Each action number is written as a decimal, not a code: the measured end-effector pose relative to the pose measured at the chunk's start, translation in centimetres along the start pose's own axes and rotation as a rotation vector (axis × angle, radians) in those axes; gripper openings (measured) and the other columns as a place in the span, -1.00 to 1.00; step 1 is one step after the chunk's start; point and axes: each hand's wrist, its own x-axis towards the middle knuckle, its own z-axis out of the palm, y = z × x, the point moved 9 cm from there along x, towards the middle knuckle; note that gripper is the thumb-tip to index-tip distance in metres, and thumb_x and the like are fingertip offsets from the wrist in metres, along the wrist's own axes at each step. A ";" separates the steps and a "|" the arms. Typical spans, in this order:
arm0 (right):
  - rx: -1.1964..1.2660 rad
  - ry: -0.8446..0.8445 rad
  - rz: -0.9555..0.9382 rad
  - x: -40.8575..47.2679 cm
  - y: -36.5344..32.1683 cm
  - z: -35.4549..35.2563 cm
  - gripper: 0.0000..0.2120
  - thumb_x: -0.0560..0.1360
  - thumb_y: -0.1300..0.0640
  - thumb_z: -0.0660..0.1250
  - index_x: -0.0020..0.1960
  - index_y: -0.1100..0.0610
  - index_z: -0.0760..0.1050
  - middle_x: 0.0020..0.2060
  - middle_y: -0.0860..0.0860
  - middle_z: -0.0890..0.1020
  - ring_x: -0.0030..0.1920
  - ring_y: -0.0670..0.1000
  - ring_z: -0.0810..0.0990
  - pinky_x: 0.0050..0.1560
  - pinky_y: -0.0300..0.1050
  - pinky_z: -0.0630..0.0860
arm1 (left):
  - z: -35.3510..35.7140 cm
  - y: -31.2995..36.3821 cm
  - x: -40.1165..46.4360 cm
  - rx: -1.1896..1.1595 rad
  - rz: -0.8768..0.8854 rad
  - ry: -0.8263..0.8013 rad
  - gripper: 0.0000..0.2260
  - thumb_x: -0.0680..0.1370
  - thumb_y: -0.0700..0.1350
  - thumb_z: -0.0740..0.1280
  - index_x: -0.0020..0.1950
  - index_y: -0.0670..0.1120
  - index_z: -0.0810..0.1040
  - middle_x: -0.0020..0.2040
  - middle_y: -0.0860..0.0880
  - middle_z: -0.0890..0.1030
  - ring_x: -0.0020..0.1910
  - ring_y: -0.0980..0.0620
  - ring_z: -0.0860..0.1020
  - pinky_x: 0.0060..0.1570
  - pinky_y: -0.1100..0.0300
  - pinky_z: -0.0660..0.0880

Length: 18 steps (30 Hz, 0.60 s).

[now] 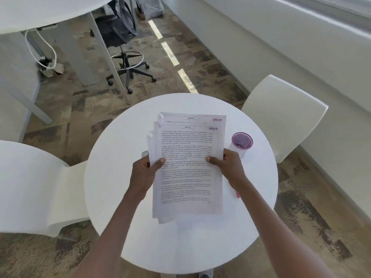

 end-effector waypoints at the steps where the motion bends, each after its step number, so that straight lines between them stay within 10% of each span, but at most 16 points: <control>1: -0.041 0.051 -0.033 0.0 -0.4 0.0 -0.78 0.41 0.32 0.50 0.02 0.12 0.69 -0.05 0.13 0.75 -0.08 0.13 0.75 -0.06 0.02 0.70 | -0.1 0.2 0.0 0.057 0.011 0.076 -0.87 0.51 -0.07 0.49 0.04 -0.04 0.71 -0.11 0.05 0.76 -0.11 0.01 0.73 -0.19 0.24 0.60; 7: -0.138 0.202 -0.216 -0.6 -2.5 0.4 -0.86 0.46 0.19 0.46 -0.15 -0.05 0.69 -0.21 0.04 0.75 -0.13 0.20 0.71 -0.10 0.13 0.64 | 0.0 1.7 -1.1 0.227 0.195 0.365 -0.58 0.52 -0.05 0.49 -0.31 -0.36 0.47 -0.42 -0.27 0.54 -0.41 -0.01 0.38 -0.33 0.13 0.31; 11: -0.070 0.247 -0.167 -0.6 -0.7 -0.2 -0.84 0.46 0.21 0.47 -0.17 -0.06 0.70 -0.19 0.02 0.76 -0.14 0.14 0.72 -0.05 0.11 0.64 | 0.8 0.6 -1.9 0.241 0.179 0.375 -0.59 0.52 -0.05 0.49 -0.35 -0.20 0.37 -0.54 0.08 0.41 -0.49 0.14 0.27 -0.45 0.27 0.25; 18: -0.293 0.277 -0.013 0.2 4.1 -1.0 -0.79 0.42 0.16 0.51 -0.16 0.33 0.60 -0.19 0.30 0.69 -0.27 0.01 0.52 -0.19 0.04 0.52 | 1.2 -2.5 -2.5 0.259 0.072 0.368 -0.68 0.54 -0.10 0.46 -0.25 -0.32 0.54 -0.37 -0.21 0.60 -0.36 -0.06 0.48 -0.31 0.07 0.41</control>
